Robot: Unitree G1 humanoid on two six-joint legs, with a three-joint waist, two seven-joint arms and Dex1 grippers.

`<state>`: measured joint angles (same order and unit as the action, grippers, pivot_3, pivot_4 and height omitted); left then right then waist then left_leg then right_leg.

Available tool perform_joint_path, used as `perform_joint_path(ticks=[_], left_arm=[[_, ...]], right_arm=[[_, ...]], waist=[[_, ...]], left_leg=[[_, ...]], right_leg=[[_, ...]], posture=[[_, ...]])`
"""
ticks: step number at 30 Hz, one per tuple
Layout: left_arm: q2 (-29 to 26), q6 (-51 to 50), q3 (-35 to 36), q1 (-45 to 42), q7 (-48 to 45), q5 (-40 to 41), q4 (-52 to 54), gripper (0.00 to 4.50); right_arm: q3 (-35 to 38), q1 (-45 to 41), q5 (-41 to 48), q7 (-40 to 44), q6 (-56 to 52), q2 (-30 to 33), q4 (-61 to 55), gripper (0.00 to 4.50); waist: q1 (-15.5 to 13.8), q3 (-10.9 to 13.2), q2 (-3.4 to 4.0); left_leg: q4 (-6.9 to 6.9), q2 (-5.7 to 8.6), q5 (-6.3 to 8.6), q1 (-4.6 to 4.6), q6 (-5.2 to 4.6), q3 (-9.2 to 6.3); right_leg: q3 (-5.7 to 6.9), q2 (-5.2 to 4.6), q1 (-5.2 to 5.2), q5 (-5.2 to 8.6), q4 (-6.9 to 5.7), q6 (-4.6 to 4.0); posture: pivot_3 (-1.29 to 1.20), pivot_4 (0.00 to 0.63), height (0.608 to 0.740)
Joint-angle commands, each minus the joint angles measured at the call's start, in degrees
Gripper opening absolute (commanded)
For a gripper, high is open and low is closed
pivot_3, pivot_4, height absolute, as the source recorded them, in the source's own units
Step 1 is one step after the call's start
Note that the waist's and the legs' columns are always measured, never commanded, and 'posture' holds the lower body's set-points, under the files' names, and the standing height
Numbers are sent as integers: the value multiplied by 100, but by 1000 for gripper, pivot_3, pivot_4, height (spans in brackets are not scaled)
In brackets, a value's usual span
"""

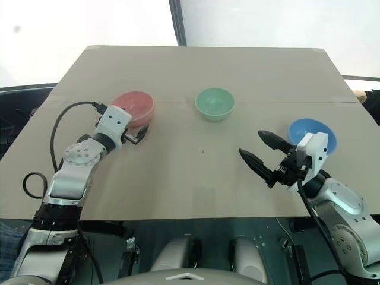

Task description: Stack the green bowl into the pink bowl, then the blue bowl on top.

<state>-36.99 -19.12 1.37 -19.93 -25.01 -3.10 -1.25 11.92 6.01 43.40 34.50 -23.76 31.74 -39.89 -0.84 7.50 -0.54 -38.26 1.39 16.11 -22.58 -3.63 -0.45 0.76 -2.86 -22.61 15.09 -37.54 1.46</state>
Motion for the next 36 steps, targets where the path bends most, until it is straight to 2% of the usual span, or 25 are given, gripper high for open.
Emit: perform_joint_path(ticks=[1,14,15,16,19,23,24,31,36], left_arm=[[-223,123,-117,-217,-322,-104,-367,4500],[-386,1418,-603,-1378,-978,-456,-2337,4500],[-397,1541,-637,-1484,-1053,-470,-2489,3969],[-415,1670,-683,-1598,-1159,-486,-2652,3653],[-423,2079,-778,-1925,-1282,-598,-3196,2337],[-394,2426,-853,-2219,-1248,-706,-3797,391],[-385,2478,-867,-2269,-1257,-730,-3901,139],[-333,2703,-953,-2464,-1454,-821,-4200,139],[-145,3084,-1026,-2477,-1925,-627,-3816,139]], right_arm=[[36,-79,138,-90,14,3,-326,3667],[-163,-118,34,-472,64,-132,-558,3667],[-158,-112,36,-481,69,-133,-567,3698],[-148,-108,48,-488,71,-131,-577,3698],[-131,-119,85,-491,73,-114,-580,3698],[-91,-95,91,-425,98,-77,-550,3698],[-74,-86,89,-403,104,-63,-539,3698],[10,-82,133,-318,83,31,-514,3698],[0,-26,108,-285,77,76,-525,3698]], waist=[[-11,0,-1],[-8,1,-5],[-7,1,-6],[-6,1,-6],[-2,1,-7],[5,2,-8],[7,2,-9],[-6,4,-15],[-9,3,-17]], left_leg=[[0,0,0,0,0,0],[-2,2,0,-9,-1,0],[-3,2,1,-9,-1,0],[-3,3,0,-9,-1,0],[-3,3,1,-9,-2,0],[-4,4,1,-10,-3,0],[-4,4,1,-10,-3,1],[-9,5,1,-12,-4,0],[-13,5,2,-12,-5,0]], right_leg=[[0,-1,0,0,1,0],[1,-5,-6,0,1,0],[1,-5,-6,0,0,0],[2,-4,-6,0,0,0],[2,-4,-6,0,0,1],[3,-2,-6,-1,-1,1],[3,-1,-7,-1,-2,1],[5,1,-6,-1,-5,2],[5,1,-6,-1,-8,2]], posture=[[0,150,740],[0,150,740],[0,150,740],[0,150,740],[0,150,740],[0,150,740],[0,150,740],[0,150,740],[0,150,740]])
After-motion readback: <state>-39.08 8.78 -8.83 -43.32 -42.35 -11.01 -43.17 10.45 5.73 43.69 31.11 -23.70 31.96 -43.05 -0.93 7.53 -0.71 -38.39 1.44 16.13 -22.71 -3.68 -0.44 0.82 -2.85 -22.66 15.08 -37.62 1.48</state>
